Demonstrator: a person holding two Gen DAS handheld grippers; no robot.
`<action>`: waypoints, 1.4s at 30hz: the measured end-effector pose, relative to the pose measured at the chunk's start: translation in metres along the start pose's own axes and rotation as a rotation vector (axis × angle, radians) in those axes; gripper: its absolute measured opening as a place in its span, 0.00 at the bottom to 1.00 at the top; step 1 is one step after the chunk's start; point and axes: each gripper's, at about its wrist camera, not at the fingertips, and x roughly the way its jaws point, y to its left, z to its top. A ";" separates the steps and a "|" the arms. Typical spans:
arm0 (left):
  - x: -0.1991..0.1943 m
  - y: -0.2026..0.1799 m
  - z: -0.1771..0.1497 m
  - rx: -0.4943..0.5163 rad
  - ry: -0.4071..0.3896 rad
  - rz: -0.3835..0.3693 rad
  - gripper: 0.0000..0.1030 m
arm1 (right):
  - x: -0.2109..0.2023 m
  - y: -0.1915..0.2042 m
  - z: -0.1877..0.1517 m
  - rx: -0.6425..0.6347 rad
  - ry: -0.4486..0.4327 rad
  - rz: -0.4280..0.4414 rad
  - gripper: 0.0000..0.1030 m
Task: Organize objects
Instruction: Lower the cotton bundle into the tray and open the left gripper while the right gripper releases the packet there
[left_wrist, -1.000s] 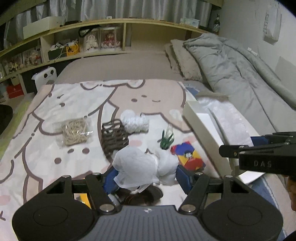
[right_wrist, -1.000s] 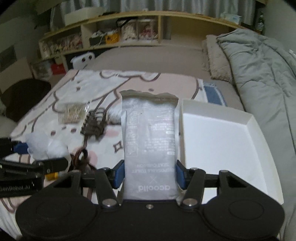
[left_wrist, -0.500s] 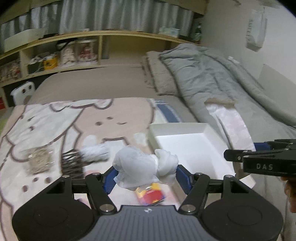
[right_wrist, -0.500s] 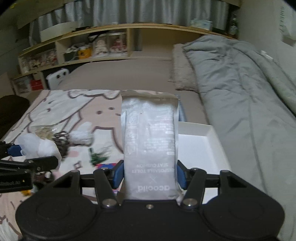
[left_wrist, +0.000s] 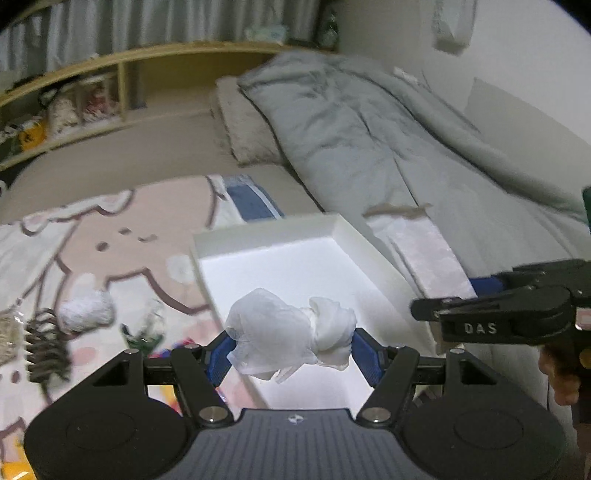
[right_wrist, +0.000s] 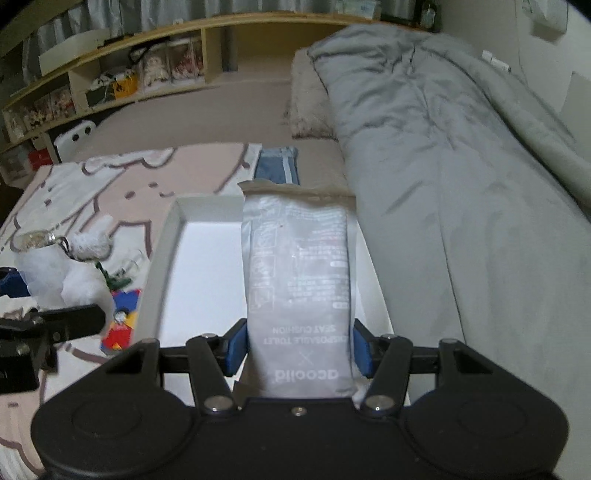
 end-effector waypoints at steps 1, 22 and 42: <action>0.005 -0.003 -0.002 0.003 0.013 -0.006 0.66 | 0.005 -0.004 -0.002 -0.003 0.009 0.003 0.56; 0.069 -0.020 -0.021 -0.062 0.201 0.009 0.86 | 0.071 -0.023 -0.029 0.000 0.153 0.015 0.80; 0.035 -0.017 -0.022 -0.046 0.196 0.025 0.86 | 0.022 -0.032 -0.031 0.088 0.102 0.013 0.80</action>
